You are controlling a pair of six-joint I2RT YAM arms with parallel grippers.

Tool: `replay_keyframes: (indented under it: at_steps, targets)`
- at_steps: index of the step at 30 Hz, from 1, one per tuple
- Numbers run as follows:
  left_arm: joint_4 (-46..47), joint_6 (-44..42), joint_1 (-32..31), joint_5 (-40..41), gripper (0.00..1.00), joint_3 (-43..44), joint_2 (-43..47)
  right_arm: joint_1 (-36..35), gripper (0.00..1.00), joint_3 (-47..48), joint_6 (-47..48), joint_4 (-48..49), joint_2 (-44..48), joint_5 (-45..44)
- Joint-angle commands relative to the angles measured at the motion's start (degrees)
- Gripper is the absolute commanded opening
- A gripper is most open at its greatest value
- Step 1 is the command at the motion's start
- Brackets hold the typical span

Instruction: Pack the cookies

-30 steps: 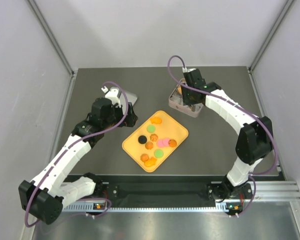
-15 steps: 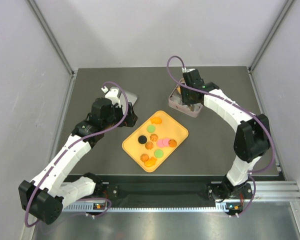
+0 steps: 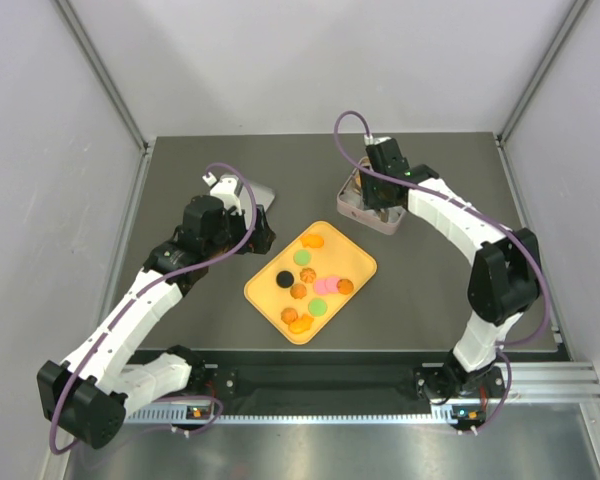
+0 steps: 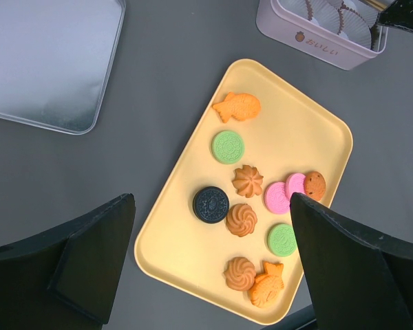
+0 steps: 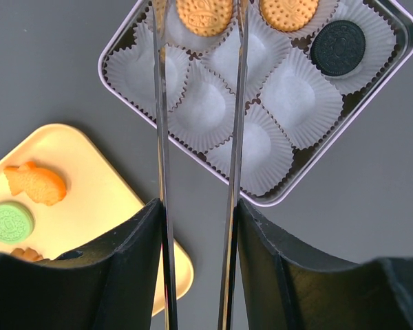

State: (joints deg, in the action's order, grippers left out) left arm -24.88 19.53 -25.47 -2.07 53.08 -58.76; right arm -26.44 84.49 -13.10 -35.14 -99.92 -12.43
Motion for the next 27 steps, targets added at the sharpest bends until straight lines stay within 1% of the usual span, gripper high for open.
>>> replay_keyframes:
  at_steps: [1,6,7,11,14,18,23,27]
  targets:
    - [0.8,-0.28,0.34,-0.39,0.99,0.01,0.32,0.86,0.45,1.64,0.01,1.74,4.29,-0.67]
    - [0.8,-0.28,0.34,-0.31,0.99,0.01,0.4,0.69,0.43,1.21,0.1,0.33,6.57,0.38]
    - [0.8,-0.28,0.34,-0.39,0.99,0.01,0.32,0.51,0.43,0.6,-0.17,0.33,8.15,0.65]
    - [0.8,-0.28,0.42,-0.39,0.99,0.01,0.49,-0.98,0.43,-5.01,-0.61,0.07,13.95,2.4]
    - [0.8,-0.19,0.42,-0.4,0.99,0.01,0.4,-4.4,0.43,-8.97,-1.13,-0.46,19.05,2.58]
    - [0.89,-0.19,0.43,-0.31,0.99,0.01,0.32,-11.87,0.44,-12.94,-2.71,-2.21,23.88,2.49]
    - [0.89,-0.19,0.43,-0.57,0.99,0.01,0.14,-20.12,0.45,-15.49,-4.47,-3.18,25.56,2.85]
    - [0.89,-0.19,0.43,-0.57,0.99,0.01,0.05,-24.36,0.48,-15.14,-5.0,-4.41,22.59,2.49]
